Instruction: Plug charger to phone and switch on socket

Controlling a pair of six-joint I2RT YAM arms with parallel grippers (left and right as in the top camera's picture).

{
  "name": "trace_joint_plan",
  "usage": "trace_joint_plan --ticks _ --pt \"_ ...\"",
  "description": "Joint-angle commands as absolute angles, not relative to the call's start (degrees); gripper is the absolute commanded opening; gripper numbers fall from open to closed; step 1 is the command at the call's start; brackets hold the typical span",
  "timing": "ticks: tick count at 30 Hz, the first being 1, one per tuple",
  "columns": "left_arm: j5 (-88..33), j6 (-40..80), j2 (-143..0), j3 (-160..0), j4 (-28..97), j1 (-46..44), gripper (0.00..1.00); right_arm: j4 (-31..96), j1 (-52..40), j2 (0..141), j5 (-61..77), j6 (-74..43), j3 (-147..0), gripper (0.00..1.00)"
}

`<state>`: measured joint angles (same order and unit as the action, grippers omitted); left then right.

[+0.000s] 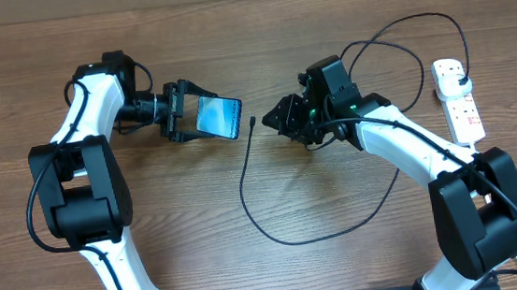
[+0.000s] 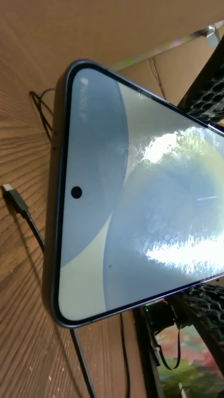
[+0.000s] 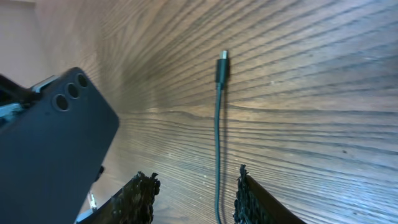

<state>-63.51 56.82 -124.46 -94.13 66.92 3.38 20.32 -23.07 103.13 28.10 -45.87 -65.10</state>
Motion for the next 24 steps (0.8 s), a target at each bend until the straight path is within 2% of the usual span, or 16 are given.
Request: trace_joint_plan --ticks 1,14,17,24 --pt "-67.16 56.07 -124.81 -95.53 67.29 2.96 0.40 21.19 -22.85 103.22 26.15 -46.06 -66.39 0.45" --pt "-67.16 55.66 -124.81 -95.53 67.29 2.96 0.41 25.78 -16.58 103.20 27.86 -42.28 -66.39 0.45" --pt "-67.07 55.68 -124.81 -95.53 67.29 2.96 0.41 26.50 -15.66 102.91 28.16 -41.47 -66.39 0.42" --pt "-61.23 56.64 -124.81 -95.53 67.26 2.13 0.41 25.41 -17.08 98.13 29.21 -37.58 -66.41 0.42"
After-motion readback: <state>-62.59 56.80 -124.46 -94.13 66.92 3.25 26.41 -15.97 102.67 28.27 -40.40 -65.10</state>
